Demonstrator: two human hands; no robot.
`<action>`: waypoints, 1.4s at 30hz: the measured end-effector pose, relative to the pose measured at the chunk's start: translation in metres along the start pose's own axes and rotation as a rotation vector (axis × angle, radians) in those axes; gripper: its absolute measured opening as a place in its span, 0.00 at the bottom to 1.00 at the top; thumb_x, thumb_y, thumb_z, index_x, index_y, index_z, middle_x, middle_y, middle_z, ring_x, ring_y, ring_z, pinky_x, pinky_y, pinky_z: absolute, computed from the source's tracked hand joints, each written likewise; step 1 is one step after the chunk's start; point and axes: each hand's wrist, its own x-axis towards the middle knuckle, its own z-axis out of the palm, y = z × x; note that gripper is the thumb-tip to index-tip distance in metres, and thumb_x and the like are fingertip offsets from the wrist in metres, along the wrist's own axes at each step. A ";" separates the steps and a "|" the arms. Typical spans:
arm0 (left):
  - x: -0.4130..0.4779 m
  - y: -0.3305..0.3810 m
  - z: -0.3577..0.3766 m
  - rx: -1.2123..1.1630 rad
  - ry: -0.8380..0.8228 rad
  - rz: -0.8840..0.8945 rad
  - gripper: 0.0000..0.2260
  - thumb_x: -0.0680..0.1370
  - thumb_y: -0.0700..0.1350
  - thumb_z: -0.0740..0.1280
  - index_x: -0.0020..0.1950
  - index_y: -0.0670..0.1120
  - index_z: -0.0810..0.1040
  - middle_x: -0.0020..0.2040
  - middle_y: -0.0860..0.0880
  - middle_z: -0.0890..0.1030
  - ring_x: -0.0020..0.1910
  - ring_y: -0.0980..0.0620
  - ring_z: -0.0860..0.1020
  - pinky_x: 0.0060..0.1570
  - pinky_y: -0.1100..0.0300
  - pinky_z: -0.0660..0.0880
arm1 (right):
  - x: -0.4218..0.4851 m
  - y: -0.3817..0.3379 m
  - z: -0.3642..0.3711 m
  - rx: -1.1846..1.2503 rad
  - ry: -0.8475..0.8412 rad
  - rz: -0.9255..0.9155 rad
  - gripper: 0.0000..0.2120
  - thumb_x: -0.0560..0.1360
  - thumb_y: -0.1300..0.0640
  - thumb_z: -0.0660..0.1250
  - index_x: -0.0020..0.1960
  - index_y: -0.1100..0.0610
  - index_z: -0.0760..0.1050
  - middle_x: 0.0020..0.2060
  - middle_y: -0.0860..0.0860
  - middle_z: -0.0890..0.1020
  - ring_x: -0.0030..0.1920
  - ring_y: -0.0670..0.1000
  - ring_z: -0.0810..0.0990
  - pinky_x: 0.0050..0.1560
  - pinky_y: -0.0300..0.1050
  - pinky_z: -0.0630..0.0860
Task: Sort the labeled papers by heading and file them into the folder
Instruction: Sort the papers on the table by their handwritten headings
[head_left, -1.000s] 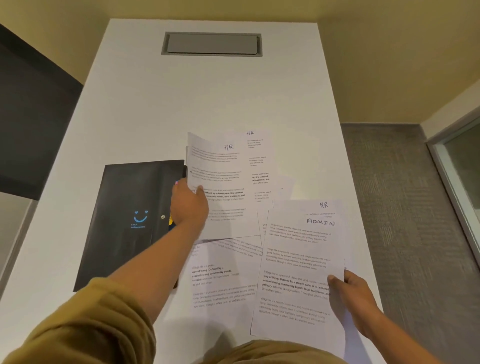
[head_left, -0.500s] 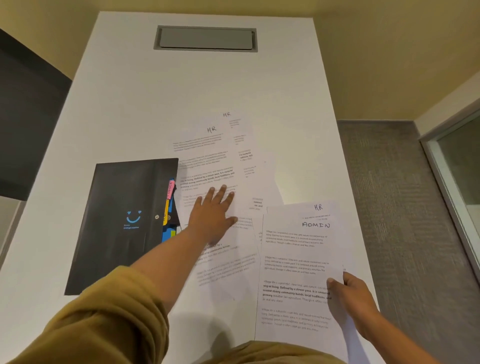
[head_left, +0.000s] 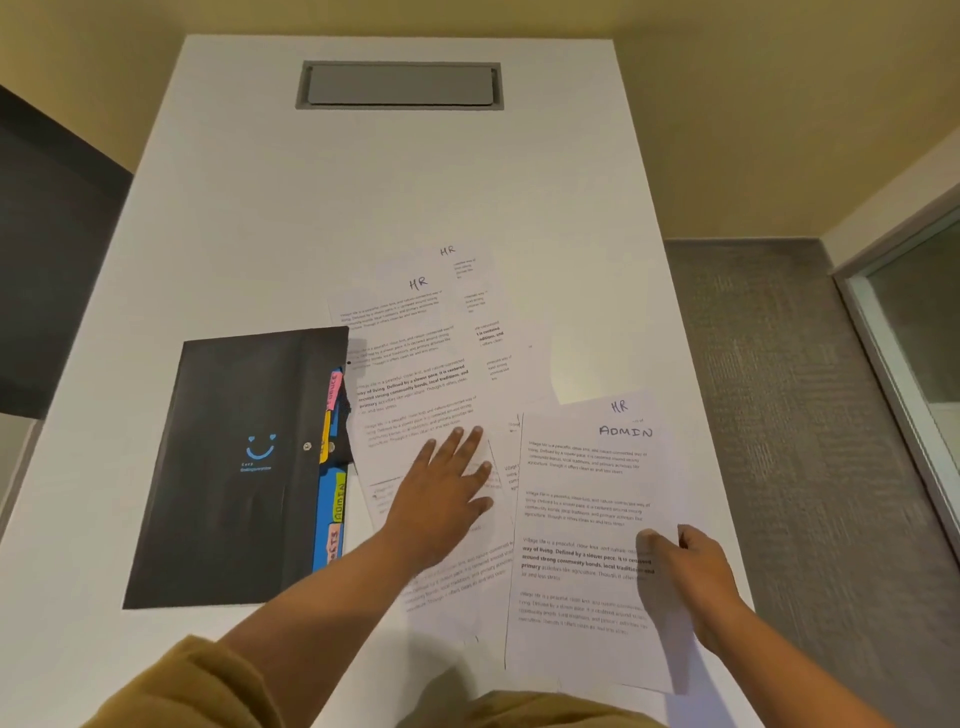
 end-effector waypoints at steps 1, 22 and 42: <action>0.001 0.000 -0.001 0.008 0.028 -0.004 0.25 0.81 0.59 0.55 0.76 0.51 0.64 0.80 0.49 0.48 0.79 0.48 0.48 0.75 0.49 0.44 | 0.001 -0.002 0.000 -0.056 0.024 -0.024 0.10 0.77 0.57 0.68 0.39 0.57 0.71 0.37 0.53 0.78 0.36 0.52 0.75 0.35 0.46 0.70; 0.089 -0.052 -0.053 -0.029 -0.129 -0.123 0.25 0.84 0.53 0.49 0.80 0.48 0.47 0.80 0.49 0.43 0.79 0.46 0.45 0.75 0.46 0.50 | 0.025 -0.068 0.065 -1.055 -0.188 -0.753 0.43 0.76 0.33 0.57 0.80 0.51 0.41 0.79 0.49 0.41 0.79 0.53 0.39 0.77 0.52 0.46; 0.092 -0.049 -0.065 -0.528 0.259 -1.173 0.47 0.66 0.61 0.76 0.74 0.40 0.59 0.73 0.42 0.64 0.71 0.42 0.65 0.67 0.44 0.68 | 0.051 -0.111 0.096 -1.149 -0.225 -0.734 0.44 0.76 0.33 0.56 0.79 0.49 0.35 0.79 0.47 0.37 0.79 0.57 0.37 0.77 0.56 0.47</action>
